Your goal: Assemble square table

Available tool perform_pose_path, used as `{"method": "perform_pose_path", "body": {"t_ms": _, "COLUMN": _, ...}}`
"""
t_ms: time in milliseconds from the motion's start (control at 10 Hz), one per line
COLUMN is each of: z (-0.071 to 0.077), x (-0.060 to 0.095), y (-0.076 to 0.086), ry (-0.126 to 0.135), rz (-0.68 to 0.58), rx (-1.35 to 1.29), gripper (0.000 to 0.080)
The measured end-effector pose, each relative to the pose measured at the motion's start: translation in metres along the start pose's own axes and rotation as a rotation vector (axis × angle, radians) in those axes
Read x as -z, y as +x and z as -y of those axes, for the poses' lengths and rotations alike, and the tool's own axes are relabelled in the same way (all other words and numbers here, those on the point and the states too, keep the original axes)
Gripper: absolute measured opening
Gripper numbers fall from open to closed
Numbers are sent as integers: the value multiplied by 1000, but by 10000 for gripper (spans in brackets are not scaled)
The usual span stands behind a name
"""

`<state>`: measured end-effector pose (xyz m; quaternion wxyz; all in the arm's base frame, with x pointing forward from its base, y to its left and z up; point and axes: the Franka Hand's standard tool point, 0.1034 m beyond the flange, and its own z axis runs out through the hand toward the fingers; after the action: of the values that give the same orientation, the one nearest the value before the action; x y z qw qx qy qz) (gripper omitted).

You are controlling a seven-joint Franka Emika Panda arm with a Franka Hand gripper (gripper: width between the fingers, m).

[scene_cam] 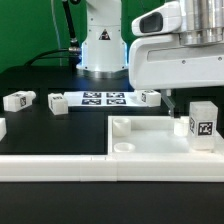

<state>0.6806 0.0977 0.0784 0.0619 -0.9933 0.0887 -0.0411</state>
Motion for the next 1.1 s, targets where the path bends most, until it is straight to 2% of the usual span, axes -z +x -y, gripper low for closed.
{"method": "perform_pose_path", "body": {"t_ms": 200, "z": 0, "x": -2, "y": 1, "ry": 1, "rz": 3, "rx": 33, "gripper": 649}}
{"method": "perform_pose_path", "body": {"t_ms": 400, "z": 0, "x": -3, "y": 0, "ry": 1, "rz": 4, "rx": -12, "gripper": 375}}
{"method": "perform_pose_path", "body": {"t_ms": 500, "z": -1, "x": -3, "y": 0, "ry": 0, "rz": 4, "rx": -79, "gripper": 289}}
{"method": "perform_pose_path", "body": {"t_ms": 700, "z": -1, "x": -4, "y": 0, "ry": -5, "rz": 3, "rx": -248, "gripper": 289}}
{"method": "perform_pose_path", "body": {"t_ms": 800, "z": -2, "x": -4, "y": 0, "ry": -17, "rz": -3, "rx": -365, "gripper": 289}}
{"method": "perform_pose_path", "body": {"t_ms": 1100, "z": -4, "x": -4, "y": -1, "ry": -32, "rz": -14, "rx": -872, "gripper": 289}}
